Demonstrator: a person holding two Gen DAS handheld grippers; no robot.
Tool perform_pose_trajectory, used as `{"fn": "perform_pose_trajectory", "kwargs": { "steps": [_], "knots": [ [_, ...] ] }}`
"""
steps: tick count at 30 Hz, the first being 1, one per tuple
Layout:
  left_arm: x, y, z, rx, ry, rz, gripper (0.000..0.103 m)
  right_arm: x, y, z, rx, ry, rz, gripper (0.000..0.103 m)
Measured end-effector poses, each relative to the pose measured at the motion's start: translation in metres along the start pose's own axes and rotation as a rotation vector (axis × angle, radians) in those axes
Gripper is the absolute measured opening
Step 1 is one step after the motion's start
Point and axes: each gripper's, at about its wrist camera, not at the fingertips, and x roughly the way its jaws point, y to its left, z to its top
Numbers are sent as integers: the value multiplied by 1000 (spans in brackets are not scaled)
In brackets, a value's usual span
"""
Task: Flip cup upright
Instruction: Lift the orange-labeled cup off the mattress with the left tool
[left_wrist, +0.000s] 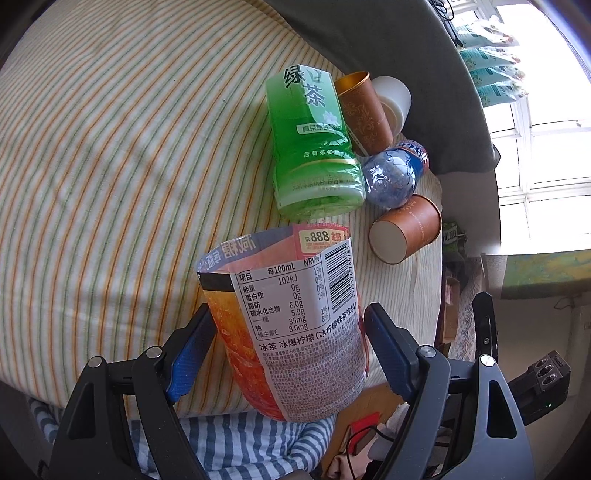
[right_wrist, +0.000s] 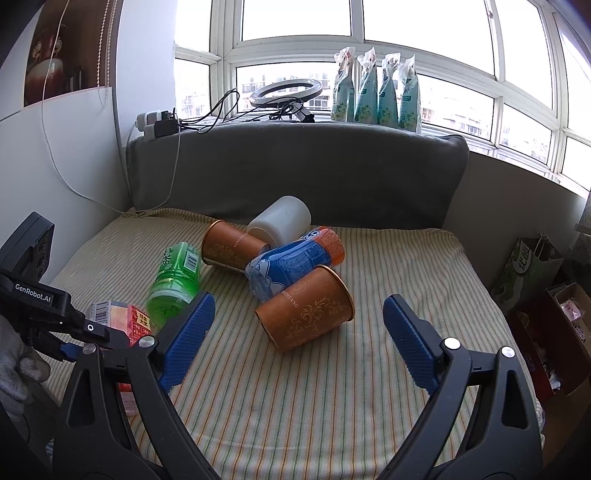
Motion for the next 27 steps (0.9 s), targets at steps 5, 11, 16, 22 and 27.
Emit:
{"fn": "perform_pose_trajectory", "kwargs": {
  "steps": [5,11,16,22,27],
  "knots": [
    [1,0,2,11,2,-4,82,2,5,1,-15,6,2,94],
    [4,0,7,12,-4,-7,83,3,11,4,-32,6,0,94],
    [3,-1,8,26,-9,-6,83,5,14,5,-36,12,2,94],
    [2,-1,12,33,-4,-26,84,6,20,6,-53,15,1,94],
    [0,-2,13,52,1,-44,84,9,26,8,-71,24,5,94]
  ]
}}
